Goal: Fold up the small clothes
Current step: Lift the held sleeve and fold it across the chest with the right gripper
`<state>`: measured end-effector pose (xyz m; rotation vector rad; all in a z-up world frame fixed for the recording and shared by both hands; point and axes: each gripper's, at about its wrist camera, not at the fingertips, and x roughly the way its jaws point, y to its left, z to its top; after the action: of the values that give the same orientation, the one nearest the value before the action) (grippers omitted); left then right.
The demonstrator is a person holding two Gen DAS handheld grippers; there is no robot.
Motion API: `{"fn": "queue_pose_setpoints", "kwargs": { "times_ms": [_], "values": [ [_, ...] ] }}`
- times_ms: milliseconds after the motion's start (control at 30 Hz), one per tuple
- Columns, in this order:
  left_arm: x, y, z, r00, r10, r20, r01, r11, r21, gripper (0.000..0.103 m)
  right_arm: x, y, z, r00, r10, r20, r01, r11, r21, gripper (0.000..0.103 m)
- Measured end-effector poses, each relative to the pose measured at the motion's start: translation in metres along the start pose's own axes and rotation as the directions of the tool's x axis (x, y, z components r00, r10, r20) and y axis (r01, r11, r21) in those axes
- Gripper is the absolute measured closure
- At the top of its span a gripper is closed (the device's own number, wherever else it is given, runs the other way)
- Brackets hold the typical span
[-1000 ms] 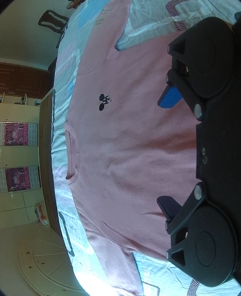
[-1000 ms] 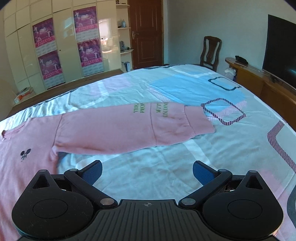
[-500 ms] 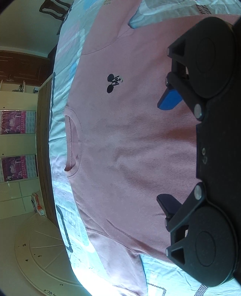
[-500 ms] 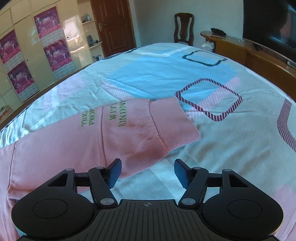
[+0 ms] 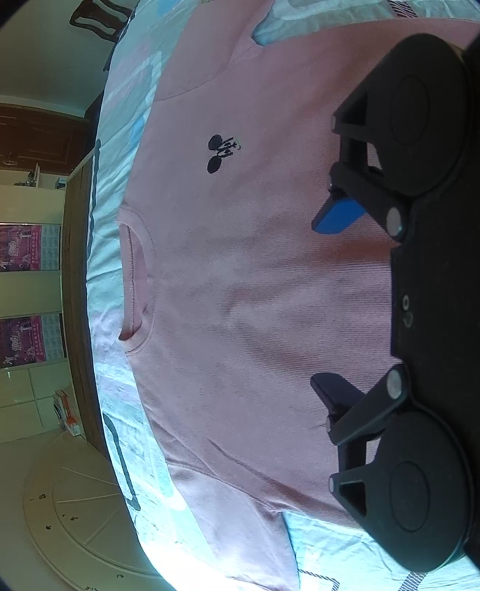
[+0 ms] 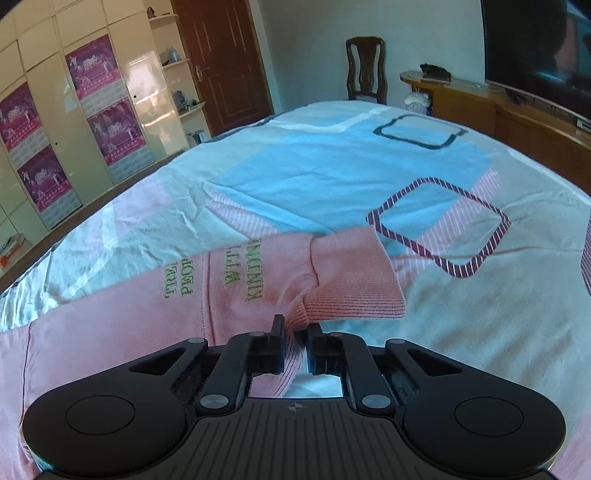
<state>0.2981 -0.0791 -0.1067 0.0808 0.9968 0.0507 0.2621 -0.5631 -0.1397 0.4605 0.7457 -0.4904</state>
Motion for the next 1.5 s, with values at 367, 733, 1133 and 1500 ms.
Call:
{"fn": "queue_pose_setpoints", "kwargs": {
  "times_ms": [367, 733, 1133, 1500],
  "values": [
    [-0.008, 0.029, 0.011, 1.0, 0.002, 0.028, 0.0, 0.997, -0.074, 0.024, -0.053, 0.166, -0.003, 0.935, 0.343, 0.092, -0.298, 0.898, -0.324, 0.099],
    [0.003, 0.078, 0.012, 0.998, 0.039, 0.047, -0.036, 0.997, -0.072, 0.019, -0.051, 0.304, -0.095, 0.886, 0.449, -0.113, -0.447, 0.765, -0.463, 0.053],
    [0.032, 0.048, 0.021, 0.998, -0.064, 0.026, 0.064, 0.998, -0.007, 0.019, 0.023, 0.141, -0.011, 0.998, -0.032, 0.059, 0.041, 0.987, -0.156, 0.027],
    [0.037, 0.034, 0.025, 0.998, -0.062, 0.026, 0.062, 0.998, 0.034, 0.019, 0.055, 0.116, 0.007, 0.998, -0.039, 0.041, 0.042, 0.996, -0.078, 0.096]
  ]
}}
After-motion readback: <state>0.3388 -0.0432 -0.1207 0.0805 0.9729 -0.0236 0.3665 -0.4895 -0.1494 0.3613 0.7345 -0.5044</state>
